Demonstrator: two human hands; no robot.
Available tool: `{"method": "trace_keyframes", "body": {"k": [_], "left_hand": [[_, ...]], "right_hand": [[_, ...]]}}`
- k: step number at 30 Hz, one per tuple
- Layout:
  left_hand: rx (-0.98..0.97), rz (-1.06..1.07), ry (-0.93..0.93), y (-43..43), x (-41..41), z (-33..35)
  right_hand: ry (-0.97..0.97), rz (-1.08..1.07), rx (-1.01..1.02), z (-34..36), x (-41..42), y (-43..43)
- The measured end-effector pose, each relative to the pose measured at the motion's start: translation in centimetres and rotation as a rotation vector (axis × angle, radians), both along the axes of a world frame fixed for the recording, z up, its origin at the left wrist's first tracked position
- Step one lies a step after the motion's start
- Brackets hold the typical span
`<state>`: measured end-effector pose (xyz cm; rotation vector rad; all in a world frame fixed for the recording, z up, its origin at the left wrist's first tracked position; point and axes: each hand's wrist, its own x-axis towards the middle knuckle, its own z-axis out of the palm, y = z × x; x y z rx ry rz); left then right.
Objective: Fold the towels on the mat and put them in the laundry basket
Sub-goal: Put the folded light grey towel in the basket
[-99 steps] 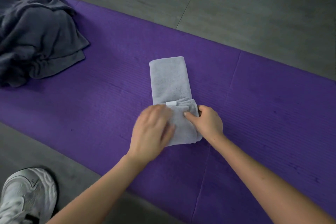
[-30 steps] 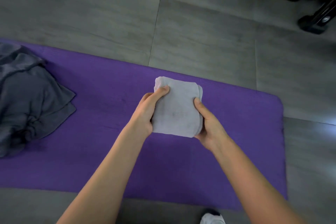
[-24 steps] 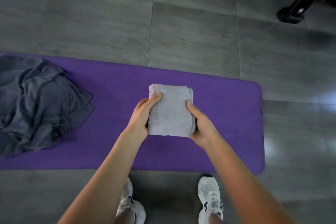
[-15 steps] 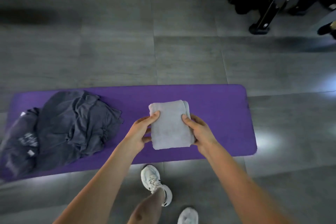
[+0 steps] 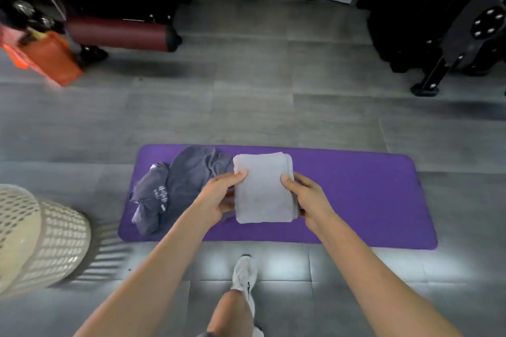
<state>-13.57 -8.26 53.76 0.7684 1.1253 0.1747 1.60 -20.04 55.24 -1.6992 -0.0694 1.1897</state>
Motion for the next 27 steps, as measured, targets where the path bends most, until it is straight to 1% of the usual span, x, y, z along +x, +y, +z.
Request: {"method": "trace_keyframes", "body": {"k": [3, 7, 12, 16, 21, 27], "left_hand": [[0.010, 0.059, 0.032, 1.2, -8.3, 1.0], [-0.026, 0.222, 0.079, 4.1, -20.3, 1.5], [0.033, 0.337, 0.162, 10.2, -37.5, 1.6], [0.062, 0.391, 0.185, 16.4, -51.1, 0.7], [0.066, 0.463, 0.222, 24.0, -63.7, -2.9], [-0.003, 0.587, 0.285, 31.6, -73.2, -10.7]], "right_hand": [[0.003, 0.022, 0.001, 0.3, -8.2, 2.2], [0.001, 0.091, 0.030, -0.1, -20.0, 7.3], [0.002, 0.259, 0.044, -1.3, -36.1, 16.0], [0.021, 0.356, 0.022, -3.4, -49.6, 23.6], [0.056, 0.404, -0.002, -7.4, -62.9, 31.7], [0.052, 0.471, -0.059, -13.4, -72.6, 39.8]]}}
